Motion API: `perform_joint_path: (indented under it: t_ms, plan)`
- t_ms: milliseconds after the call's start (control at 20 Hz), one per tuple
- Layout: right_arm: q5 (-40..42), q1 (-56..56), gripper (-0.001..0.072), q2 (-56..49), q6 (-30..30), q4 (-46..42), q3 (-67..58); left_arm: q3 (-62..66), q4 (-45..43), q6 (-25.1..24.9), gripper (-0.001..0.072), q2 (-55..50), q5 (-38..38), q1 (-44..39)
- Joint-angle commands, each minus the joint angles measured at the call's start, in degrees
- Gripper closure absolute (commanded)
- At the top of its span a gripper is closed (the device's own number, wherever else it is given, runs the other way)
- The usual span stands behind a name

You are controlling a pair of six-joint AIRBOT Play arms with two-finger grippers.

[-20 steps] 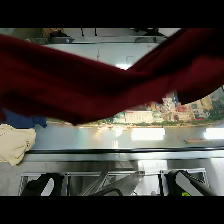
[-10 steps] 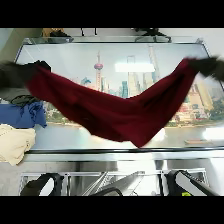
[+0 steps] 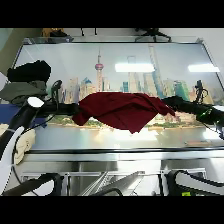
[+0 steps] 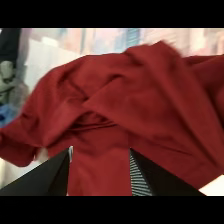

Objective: Fold the shirts.

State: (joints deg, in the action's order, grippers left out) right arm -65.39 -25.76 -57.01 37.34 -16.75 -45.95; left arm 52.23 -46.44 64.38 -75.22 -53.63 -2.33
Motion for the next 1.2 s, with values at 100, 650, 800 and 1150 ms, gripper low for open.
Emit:
perform_joint_path:
  t_ms: [100, 650, 800, 1150]
  plan:
    - [2.2, 0.0, 0.0298, 3.4, 1.2, -11.0, -1.9, 8.4, -0.5, -1.0, 0.0693, -8.6, -5.3, -1.0]
    - [13.6, 13.5, 0.0122, 1.3, 15.9, -17.7, 13.2, 7.3, -9.0, 1.2, 0.0477, -9.1, -3.0, -1.0]
    - [20.3, 18.7, 0.0293, -3.6, 12.9, -11.2, 12.5, 3.7, -8.9, 1.2, 0.0478, -9.2, 2.9, -1.0]
    - [10.2, 18.8, 0.0695, -4.4, 7.3, -3.5, 0.0, 11.2, -8.9, 1.6, 0.0699, -8.0, 2.6, -1.0]
